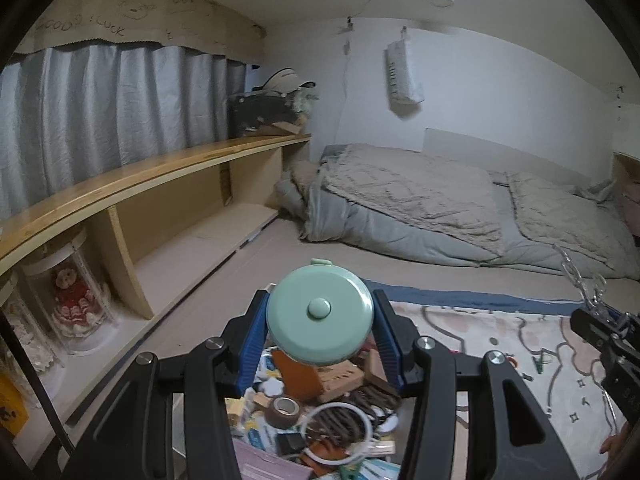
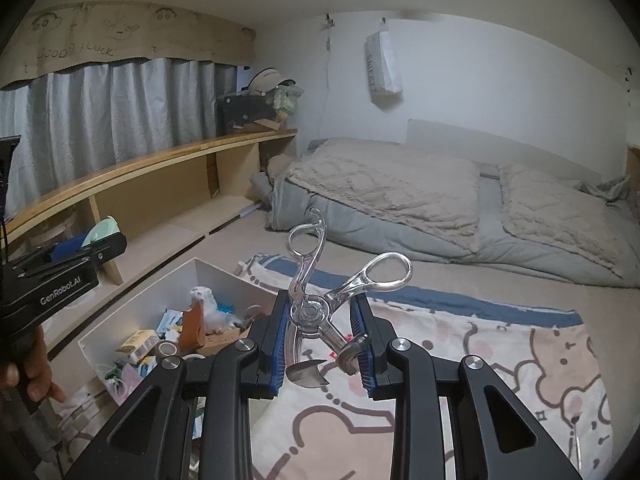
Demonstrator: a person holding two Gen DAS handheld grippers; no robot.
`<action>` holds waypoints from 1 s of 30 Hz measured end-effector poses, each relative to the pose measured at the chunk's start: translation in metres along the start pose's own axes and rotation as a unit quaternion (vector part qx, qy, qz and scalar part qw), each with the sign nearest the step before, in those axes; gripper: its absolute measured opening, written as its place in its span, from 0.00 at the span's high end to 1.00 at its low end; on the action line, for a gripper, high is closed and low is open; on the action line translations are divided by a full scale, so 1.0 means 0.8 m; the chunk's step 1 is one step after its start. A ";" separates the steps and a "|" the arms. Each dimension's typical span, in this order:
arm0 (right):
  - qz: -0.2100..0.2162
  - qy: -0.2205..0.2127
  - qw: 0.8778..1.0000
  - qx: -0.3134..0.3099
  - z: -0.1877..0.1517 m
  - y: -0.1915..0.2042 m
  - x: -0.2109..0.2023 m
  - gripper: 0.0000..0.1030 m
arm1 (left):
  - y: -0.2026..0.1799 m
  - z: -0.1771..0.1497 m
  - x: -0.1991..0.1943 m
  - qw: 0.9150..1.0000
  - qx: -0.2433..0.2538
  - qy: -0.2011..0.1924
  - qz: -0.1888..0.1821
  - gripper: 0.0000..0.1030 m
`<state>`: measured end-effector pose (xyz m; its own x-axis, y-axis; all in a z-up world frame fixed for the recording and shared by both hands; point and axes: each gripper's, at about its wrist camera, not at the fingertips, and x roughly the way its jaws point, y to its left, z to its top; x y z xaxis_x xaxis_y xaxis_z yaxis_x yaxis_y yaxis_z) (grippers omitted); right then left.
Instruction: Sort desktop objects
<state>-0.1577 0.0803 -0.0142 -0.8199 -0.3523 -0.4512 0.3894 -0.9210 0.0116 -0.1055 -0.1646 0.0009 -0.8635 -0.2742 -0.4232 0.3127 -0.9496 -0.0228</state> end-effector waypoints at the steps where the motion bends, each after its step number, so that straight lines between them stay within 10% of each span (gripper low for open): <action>1: 0.002 0.002 1.000 0.000 -0.001 0.001 0.003 0.71 | 0.003 0.000 0.002 1.000 -0.002 0.002 0.001 0.52; 30: 0.074 0.041 0.996 -0.030 -0.015 0.060 0.054 0.71 | 0.057 -0.050 0.138 0.991 -0.022 0.104 0.078 0.52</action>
<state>-0.1695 0.0227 -0.0436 -0.7157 -0.4659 -0.5204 0.5291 -0.8480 0.0314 -0.1709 -0.2321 -0.0830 -0.7047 -0.3756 -0.6019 0.4571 -0.8892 0.0198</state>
